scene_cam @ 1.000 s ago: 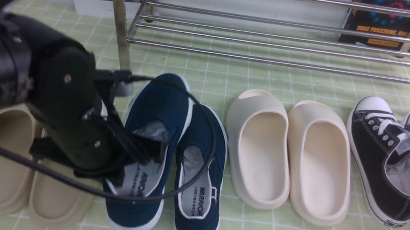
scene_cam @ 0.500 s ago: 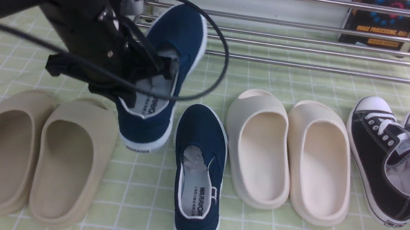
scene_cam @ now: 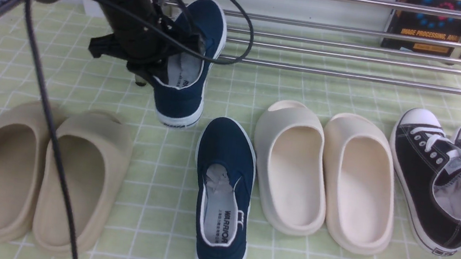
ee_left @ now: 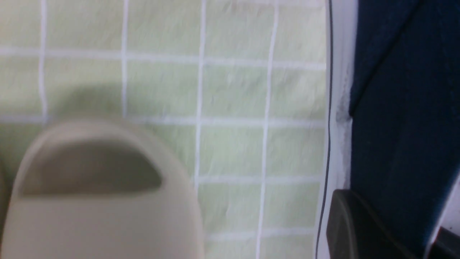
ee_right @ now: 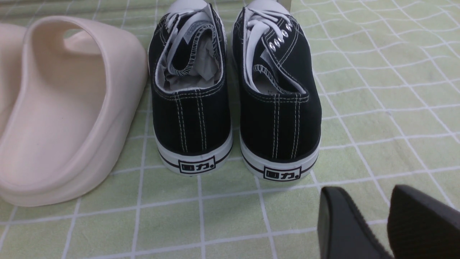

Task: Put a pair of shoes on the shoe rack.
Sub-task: Use the left arm to put a shoe into the shoe rack

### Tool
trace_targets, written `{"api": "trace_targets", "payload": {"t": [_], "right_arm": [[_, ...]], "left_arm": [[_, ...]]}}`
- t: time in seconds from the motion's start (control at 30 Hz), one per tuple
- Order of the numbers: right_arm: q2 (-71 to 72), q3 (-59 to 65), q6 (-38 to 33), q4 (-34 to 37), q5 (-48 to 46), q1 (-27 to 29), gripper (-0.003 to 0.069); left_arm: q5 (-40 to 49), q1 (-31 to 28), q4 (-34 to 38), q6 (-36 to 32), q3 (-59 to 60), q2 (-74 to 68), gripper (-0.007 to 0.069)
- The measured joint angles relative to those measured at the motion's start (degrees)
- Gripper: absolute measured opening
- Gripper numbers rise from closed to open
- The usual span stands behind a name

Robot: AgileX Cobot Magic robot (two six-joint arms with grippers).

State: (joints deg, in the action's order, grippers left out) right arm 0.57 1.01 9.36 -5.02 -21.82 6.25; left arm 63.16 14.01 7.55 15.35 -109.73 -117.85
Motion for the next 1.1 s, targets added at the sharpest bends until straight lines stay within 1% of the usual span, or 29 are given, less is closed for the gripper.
{"api": "trace_targets", "payload": {"t": [0.13, 0.27, 0.43, 0.63, 0.9, 1.1], "right_arm": [[0.0, 0.0, 0.0, 0.0, 0.0, 0.0, 0.0239], [0.0, 0.0, 0.0, 0.0, 0.0, 0.0, 0.0239], [0.0, 0.0, 0.0, 0.0, 0.0, 0.0, 0.0239], [0.0, 0.0, 0.0, 0.0, 0.0, 0.0, 0.0239], [0.0, 0.0, 0.0, 0.0, 0.0, 0.0, 0.0239], [0.0, 0.0, 0.0, 0.0, 0.0, 0.0, 0.0239]], "left_arm": [[0.21, 0.0, -0.06, 0.0, -6.38, -4.48, 0.0015], [0.31, 0.0, -0.7, 0.91, -15.15, -10.37, 0.0015], [0.37, 0.0, -1.49, 1.22, -20.57, -13.95, 0.0015], [-0.78, 0.06, -2.52, 1.35, -21.17, -14.89, 0.0014], [-5.99, 0.17, -4.38, 2.23, -21.17, -14.89, 0.0014], [-6.5, -0.01, -5.47, 2.44, -21.17, -14.89, 0.0014]]}}
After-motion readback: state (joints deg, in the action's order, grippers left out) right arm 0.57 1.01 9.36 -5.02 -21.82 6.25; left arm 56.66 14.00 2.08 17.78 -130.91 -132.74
